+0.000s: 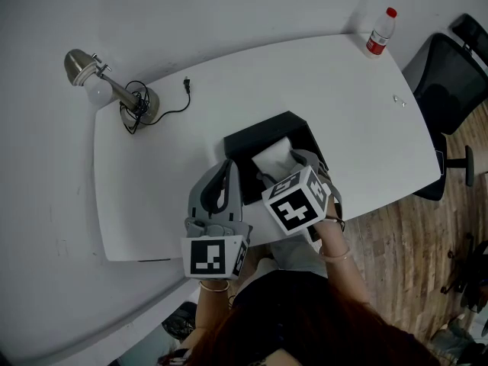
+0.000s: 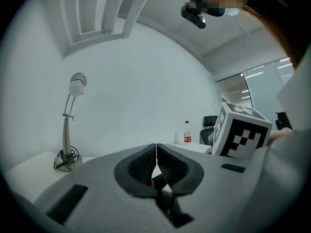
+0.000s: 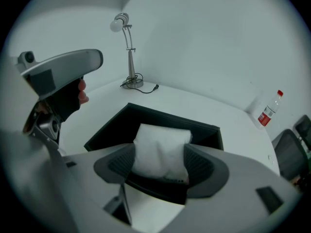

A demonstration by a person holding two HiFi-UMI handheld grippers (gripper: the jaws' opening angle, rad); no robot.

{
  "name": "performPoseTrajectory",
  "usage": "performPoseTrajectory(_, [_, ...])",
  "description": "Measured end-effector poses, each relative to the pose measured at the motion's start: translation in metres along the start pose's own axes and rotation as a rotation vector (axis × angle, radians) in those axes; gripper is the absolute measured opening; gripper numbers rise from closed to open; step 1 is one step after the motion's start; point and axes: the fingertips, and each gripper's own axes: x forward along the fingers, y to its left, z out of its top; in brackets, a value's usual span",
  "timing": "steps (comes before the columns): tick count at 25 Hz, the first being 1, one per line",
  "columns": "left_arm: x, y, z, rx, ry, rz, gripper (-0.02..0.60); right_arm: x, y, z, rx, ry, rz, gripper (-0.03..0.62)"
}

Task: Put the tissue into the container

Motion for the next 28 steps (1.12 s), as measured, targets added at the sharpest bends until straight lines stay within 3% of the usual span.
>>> performPoseTrajectory(14, [-0.001,0.01,0.001,-0.004,-0.003,0.006,0.028,0.01,-0.005,-0.002,0.006,0.12,-0.006,0.328])
performPoseTrajectory(23, [-0.006,0.014,0.003,-0.002,-0.002,0.006,0.028,0.01,-0.004,0.0,0.01,0.12,0.012,0.328])
performPoseTrajectory(28, [-0.011,0.016,0.004,-0.002,-0.001,0.007,0.028,0.005,-0.007,0.003,0.017,0.092,-0.02,0.328])
